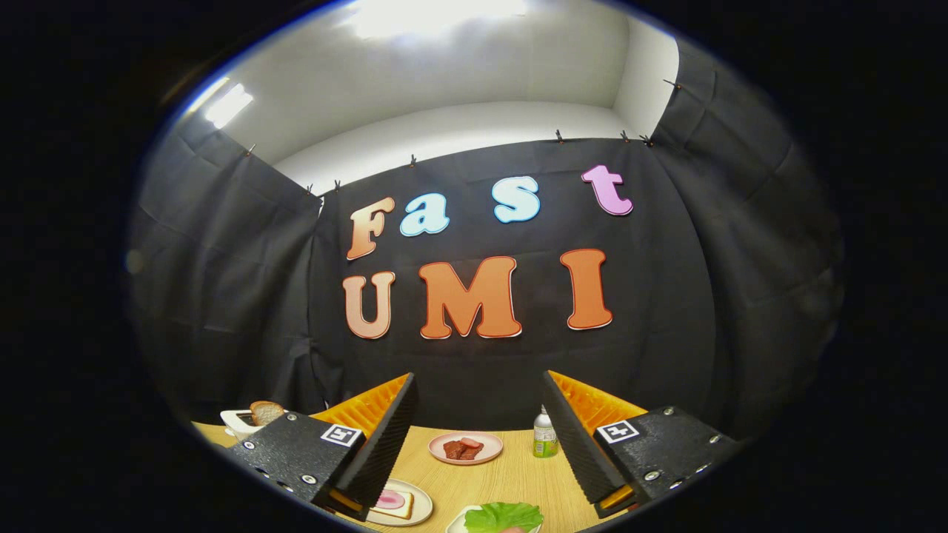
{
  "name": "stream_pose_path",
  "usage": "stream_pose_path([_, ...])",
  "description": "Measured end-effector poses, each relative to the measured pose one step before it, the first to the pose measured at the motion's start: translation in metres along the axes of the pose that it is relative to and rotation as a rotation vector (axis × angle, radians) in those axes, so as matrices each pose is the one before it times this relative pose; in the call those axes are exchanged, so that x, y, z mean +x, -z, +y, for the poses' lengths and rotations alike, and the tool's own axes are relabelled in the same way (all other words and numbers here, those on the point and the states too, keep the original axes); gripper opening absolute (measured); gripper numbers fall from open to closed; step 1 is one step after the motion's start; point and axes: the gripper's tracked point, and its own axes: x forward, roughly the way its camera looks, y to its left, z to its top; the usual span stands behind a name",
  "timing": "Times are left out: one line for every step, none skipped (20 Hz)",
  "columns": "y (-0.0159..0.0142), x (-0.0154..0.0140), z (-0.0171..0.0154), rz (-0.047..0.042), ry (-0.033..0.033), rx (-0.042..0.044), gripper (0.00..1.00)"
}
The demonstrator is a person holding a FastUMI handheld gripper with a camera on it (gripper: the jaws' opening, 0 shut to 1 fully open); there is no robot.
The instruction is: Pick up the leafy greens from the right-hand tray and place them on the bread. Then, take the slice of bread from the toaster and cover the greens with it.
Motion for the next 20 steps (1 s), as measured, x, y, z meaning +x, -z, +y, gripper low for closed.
stream_pose_path([0.00633,0.00127,0.00019,0.01926,-0.00159,0.00131,0.99])
stream_pose_path([0.00726,0.00163,-0.00070,0.02598,-0.00058,0.00452,0.99])
stream_pose_path([0.00677,0.00316,0.00055,0.02750,-0.00226,0.00594,0.99])
stream_pose_path([0.00758,0.00250,-0.00043,0.02893,-0.00174,0.00545,0.99])
stream_pose_path([0.00686,0.00268,0.00050,0.02853,-0.00142,0.00494,0.99])
stream_pose_path([0.00768,0.00168,-0.00010,0.02936,-0.00442,0.00332,0.99])
stream_pose_path([0.00899,0.00224,-0.00037,0.03169,-0.00481,0.00579,0.99])
stream_pose_path([0.00699,0.00190,0.00143,0.02952,-0.00613,0.00394,0.99])
stream_pose_path([0.00755,0.00365,-0.00058,0.02930,-0.00084,0.00301,1.00])
stream_pose_path([0.00818,0.00352,-0.00093,0.02687,0.00017,-0.00093,1.00])
stream_pose_path([0.00831,0.00353,-0.00031,0.03060,0.00182,-0.00397,0.99])
stream_pose_path([0.00854,0.00357,-0.00059,0.03048,-0.00033,-0.00396,1.00])
stream_pose_path([0.00804,0.00105,-0.00063,0.02795,-0.00086,-0.00057,1.00])
stream_pose_path([0.00689,0.00252,0.00040,0.02437,-0.00348,0.00422,1.00])
stream_pose_path([0.00592,0.00247,0.00128,0.02489,-0.00650,0.00713,1.00])
stream_pose_path([0.00781,0.00269,0.00095,0.02928,-0.00781,0.00870,1.00])
stream_pose_path([0.00800,0.00340,0.00233,0.03339,-0.01421,0.01254,1.00])
stream_pose_path([0.00781,0.00327,0.00150,0.03311,-0.01170,0.01630,1.00])
stream_pose_path([0.00795,0.00280,0.00038,0.03095,-0.01036,0.01539,1.00])
stream_pose_path([0.00706,0.00306,-0.00053,0.03026,-0.00407,0.01165,1.00])
